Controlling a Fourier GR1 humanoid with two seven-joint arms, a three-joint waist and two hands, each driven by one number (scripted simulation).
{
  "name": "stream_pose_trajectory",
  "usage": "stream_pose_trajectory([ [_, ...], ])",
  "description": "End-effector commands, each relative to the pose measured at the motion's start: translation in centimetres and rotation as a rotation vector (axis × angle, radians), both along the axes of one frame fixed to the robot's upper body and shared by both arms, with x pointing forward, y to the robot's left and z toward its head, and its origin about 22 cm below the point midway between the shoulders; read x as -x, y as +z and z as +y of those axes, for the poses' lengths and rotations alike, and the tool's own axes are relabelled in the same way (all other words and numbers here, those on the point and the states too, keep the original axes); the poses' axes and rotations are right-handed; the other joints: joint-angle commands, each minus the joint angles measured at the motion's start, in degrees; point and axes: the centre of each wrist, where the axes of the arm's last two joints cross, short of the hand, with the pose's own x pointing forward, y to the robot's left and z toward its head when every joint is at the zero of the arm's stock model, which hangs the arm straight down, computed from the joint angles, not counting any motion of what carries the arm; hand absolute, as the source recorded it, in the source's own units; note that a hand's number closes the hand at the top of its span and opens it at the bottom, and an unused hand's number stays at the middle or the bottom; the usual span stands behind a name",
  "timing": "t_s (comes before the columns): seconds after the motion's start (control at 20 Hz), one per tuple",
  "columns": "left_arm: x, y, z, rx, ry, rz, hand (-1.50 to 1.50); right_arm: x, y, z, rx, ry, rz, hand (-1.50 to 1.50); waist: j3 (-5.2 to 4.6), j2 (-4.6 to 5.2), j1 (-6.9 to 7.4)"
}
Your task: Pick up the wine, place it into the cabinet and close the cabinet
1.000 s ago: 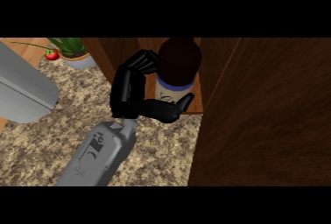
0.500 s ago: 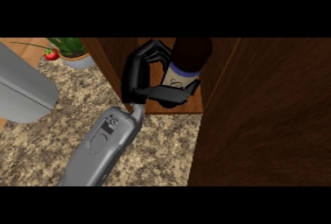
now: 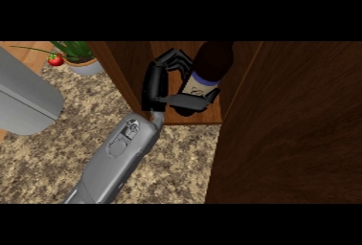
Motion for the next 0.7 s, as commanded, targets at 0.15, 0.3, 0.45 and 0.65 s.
stream_pose_trajectory([
  [0.15,0.4,-1.8,-1.0,-0.011,0.025,0.022,1.50,1.1,-0.4,-0.9,-0.012,0.057,0.001,-1.50,0.02,-0.01,0.03],
  [0.3,-0.7,-3.4,0.1,-0.015,0.019,0.058,1.50,1.7,-0.6,-0.7,-0.027,0.063,-0.008,-1.50,0.01,0.02,-0.10],
  [0.45,-0.1,-7.0,1.3,-0.018,0.041,0.073,1.50,1.4,-1.2,-1.0,-0.019,0.074,-0.003,-1.50,0.02,0.28,-0.69],
  [0.65,0.0,-8.3,0.8,-0.102,0.052,0.064,1.50,0.2,0.6,-0.7,-0.008,0.080,0.003,-1.50,-0.02,0.27,-0.88],
])
